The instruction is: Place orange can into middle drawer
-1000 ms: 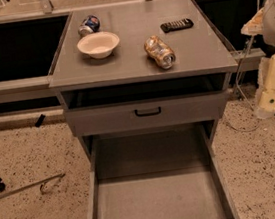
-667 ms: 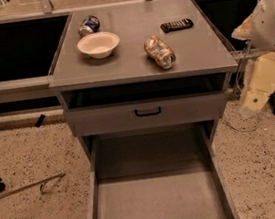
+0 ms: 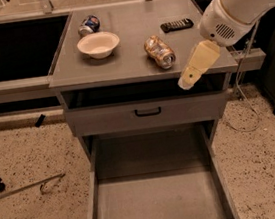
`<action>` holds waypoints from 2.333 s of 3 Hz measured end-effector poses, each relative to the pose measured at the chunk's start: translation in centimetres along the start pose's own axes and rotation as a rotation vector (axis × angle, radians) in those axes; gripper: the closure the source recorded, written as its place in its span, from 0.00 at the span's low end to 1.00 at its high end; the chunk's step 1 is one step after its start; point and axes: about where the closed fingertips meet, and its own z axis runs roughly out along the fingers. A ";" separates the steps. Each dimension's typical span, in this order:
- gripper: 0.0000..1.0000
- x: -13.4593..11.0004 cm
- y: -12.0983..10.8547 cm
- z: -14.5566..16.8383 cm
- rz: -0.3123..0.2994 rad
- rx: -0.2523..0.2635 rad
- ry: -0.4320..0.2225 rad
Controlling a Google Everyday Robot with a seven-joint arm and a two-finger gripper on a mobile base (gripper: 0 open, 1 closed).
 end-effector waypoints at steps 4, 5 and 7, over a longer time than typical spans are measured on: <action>0.00 -5.3 -7.5 4.0 0.241 0.133 -0.084; 0.00 -6.8 -9.1 6.3 0.282 0.135 -0.046; 0.00 -7.1 -9.3 7.2 0.303 0.127 -0.048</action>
Offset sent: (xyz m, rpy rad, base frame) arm 0.0543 -0.0026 0.0029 0.2471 0.0089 -0.0844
